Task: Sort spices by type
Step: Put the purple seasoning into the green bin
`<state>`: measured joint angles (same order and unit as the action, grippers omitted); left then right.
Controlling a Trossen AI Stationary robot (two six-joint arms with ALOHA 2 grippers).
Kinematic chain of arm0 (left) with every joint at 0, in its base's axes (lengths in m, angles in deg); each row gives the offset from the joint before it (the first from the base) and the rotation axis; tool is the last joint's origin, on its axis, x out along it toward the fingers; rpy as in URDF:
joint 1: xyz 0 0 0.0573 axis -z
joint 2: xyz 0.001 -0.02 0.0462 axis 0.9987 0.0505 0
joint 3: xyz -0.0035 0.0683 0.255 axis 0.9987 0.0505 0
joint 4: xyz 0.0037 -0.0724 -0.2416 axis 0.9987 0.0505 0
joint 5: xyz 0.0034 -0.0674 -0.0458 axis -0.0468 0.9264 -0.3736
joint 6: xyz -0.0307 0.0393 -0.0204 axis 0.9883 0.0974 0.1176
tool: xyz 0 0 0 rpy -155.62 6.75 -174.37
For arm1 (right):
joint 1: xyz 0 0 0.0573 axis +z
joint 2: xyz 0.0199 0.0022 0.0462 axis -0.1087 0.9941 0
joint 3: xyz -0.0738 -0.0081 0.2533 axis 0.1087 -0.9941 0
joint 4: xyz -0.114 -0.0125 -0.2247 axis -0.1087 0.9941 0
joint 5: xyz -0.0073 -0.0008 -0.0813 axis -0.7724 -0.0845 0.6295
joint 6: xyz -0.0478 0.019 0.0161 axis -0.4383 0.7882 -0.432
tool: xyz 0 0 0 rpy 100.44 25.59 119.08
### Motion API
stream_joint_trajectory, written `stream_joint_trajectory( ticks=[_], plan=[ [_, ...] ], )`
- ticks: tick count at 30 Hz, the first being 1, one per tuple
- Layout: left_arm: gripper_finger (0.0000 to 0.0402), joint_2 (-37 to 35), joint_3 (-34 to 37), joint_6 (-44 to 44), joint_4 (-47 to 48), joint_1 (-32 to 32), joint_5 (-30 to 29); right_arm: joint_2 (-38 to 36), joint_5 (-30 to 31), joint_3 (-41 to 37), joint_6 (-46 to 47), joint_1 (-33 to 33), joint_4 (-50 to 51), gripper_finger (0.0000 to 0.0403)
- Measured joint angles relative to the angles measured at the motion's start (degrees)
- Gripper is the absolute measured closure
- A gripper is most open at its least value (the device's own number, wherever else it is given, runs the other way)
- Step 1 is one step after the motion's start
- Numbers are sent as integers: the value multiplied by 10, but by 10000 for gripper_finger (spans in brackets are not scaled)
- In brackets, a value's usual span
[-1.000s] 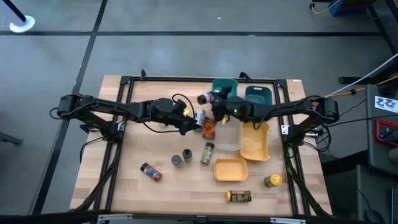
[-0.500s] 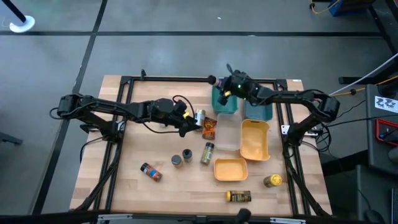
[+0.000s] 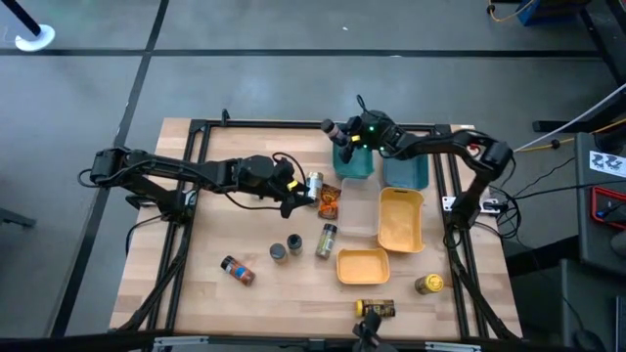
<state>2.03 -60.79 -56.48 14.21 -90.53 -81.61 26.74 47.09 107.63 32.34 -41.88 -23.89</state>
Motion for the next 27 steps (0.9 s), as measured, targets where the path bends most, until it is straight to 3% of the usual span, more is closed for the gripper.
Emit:
stream_joint_trajectory(
  ticks=[13,23,27],
  plan=[
    [163,0,2,-2,16,0,-1,-27,41,-47,2,-2,-23,224],
    [163,0,26,4,10,0,-7,-56,-26,-142,60,-40,-222,224],
    [163,0,26,3,9,-1,-34,-56,-20,-150,60,-37,-233,224]
  ],
)
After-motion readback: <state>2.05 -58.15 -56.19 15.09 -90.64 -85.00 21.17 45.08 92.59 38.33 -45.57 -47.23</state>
